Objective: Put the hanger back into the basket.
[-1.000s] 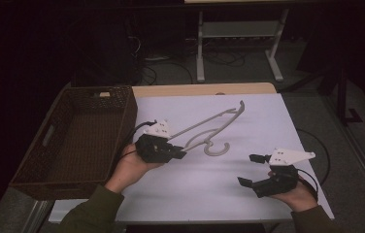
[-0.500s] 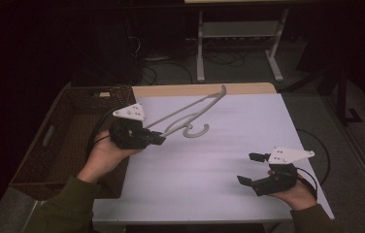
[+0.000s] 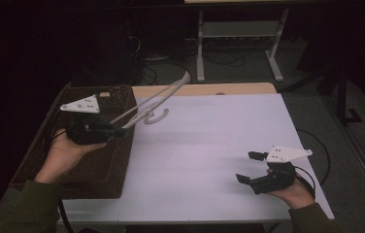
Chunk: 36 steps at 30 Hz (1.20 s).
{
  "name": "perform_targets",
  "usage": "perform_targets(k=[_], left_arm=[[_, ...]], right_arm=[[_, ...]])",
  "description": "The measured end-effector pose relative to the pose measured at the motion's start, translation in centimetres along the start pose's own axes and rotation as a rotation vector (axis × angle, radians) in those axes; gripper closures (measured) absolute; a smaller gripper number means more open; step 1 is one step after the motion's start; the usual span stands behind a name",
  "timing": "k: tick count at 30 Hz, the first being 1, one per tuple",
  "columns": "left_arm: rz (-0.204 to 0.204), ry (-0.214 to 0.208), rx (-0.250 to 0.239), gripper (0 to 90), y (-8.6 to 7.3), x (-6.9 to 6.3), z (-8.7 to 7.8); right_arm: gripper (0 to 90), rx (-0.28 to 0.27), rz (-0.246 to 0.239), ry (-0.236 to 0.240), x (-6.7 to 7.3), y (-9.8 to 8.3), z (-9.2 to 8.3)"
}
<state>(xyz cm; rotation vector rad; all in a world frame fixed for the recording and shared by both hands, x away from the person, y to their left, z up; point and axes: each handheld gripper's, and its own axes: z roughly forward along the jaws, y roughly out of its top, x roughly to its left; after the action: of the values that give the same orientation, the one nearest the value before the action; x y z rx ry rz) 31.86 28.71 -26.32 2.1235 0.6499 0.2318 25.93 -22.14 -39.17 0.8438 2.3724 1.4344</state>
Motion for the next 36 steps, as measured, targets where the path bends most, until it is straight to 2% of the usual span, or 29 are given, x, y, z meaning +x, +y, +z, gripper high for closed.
perform_targets(k=[6,14,17,26,31,36], left_arm=[[-0.026,0.048,-0.004,82.7,-1.7,1.5,-2.6],[-0.071,0.097,0.000,82.6,-4.1,3.3,-5.2],[-0.085,0.112,0.018,82.6,-5.1,4.0,-5.9],[-0.123,0.147,0.064,82.6,-7.5,5.2,-7.2],[-0.161,0.168,0.069,82.6,-8.6,6.1,-7.8],[-0.182,0.166,0.095,82.6,-9.5,6.6,-7.8]], right_arm=[[9.7,-0.012,0.003,-0.015,0.0,0.4,0.3],[9.7,-0.003,0.006,-0.015,0.1,0.3,0.7],[9.7,-0.002,0.006,-0.017,0.1,0.3,0.7],[9.7,0.003,0.010,-0.023,0.0,0.2,0.8],[9.7,0.010,0.009,-0.023,0.0,0.2,0.9],[9.7,0.010,0.012,-0.026,0.0,0.2,0.9]])
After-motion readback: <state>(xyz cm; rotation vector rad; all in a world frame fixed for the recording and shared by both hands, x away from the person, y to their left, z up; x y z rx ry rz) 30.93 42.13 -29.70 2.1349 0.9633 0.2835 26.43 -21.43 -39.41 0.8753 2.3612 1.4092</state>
